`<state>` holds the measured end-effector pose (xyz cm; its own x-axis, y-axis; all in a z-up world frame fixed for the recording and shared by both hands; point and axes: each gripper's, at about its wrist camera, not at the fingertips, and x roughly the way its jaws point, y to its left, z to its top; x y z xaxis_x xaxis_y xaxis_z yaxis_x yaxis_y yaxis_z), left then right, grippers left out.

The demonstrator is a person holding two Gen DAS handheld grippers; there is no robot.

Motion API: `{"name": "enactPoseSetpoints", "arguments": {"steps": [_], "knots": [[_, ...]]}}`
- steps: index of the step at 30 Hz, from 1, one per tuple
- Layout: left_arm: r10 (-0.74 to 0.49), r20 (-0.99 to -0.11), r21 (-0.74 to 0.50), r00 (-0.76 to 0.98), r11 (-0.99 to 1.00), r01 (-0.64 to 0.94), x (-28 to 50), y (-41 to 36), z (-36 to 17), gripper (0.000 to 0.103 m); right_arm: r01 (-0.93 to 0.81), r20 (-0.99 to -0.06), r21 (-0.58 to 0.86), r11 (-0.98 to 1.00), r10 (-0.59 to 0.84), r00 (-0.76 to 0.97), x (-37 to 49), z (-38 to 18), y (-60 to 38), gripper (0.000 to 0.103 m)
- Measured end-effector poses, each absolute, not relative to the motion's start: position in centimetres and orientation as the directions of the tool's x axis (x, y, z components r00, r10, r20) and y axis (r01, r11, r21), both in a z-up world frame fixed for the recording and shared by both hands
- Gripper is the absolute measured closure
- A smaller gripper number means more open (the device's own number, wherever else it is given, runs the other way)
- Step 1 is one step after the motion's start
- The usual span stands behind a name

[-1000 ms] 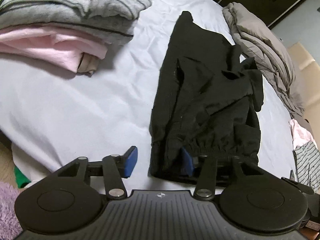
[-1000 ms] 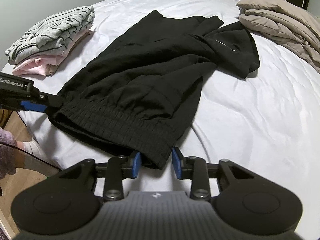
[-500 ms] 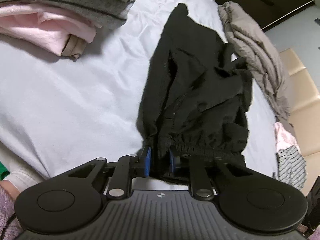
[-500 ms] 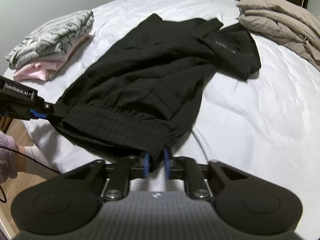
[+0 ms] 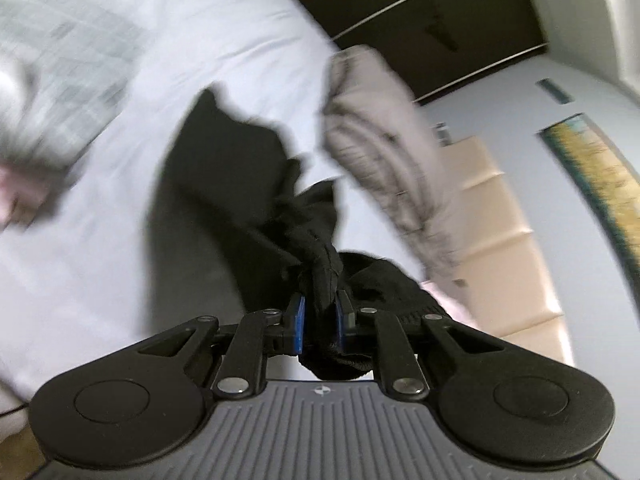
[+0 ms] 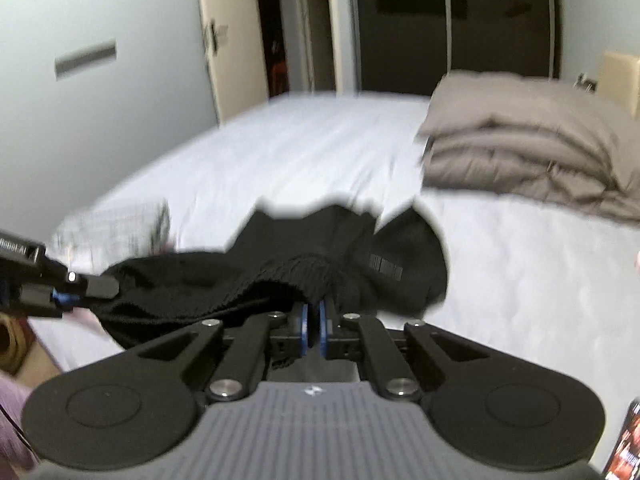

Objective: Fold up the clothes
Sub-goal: 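Lift the black pants high with both grippers and shake them straight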

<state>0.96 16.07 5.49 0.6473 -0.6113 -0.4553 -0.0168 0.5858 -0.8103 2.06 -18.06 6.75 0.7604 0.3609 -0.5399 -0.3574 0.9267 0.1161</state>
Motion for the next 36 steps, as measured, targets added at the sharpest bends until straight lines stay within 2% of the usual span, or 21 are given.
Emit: {"name": "enactPoseSetpoints", "arguments": {"steps": [11, 15, 18, 21, 30, 36], "knots": [[-0.689, -0.136, -0.861, 0.712, 0.437, 0.259, 2.9, 13.5, 22.7, 0.091, -0.316, -0.164, 0.070, 0.946, 0.323, 0.932, -0.4, 25.3, -21.6, 0.097], [-0.696, -0.087, -0.862, 0.713, 0.412, 0.296, 3.5, 12.3, 25.4, 0.091, -0.296, -0.077, 0.023, 0.955, 0.297, 0.952, -1.5, 29.4, -21.8, 0.097], [-0.696, -0.088, -0.866, 0.712, 0.408, 0.291, 4.6, 11.5, 25.8, 0.091, -0.281, -0.067, -0.015, 0.960, 0.279, 0.958, -1.4, 30.6, -21.7, 0.097], [-0.699, -0.106, -0.880, 0.707, 0.397, 0.262, 5.8, 11.5, 25.4, 0.091, -0.269, -0.097, -0.013, 0.963, 0.266, 0.959, 0.0, 30.6, -21.9, 0.097], [-0.649, -0.227, -0.864, 0.727, 0.478, 0.157, 12.5, 10.6, 24.6, 0.091, -0.209, -0.180, -0.020, 0.978, 0.202, 0.963, 8.4, 28.5, -21.9, 0.097], [-0.618, -0.178, -0.851, 0.766, 0.487, 0.195, 17.2, 9.8, 25.5, 0.091, -0.152, -0.143, -0.035, 0.988, 0.146, 0.979, 14.4, 28.9, -21.9, 0.097]]}}
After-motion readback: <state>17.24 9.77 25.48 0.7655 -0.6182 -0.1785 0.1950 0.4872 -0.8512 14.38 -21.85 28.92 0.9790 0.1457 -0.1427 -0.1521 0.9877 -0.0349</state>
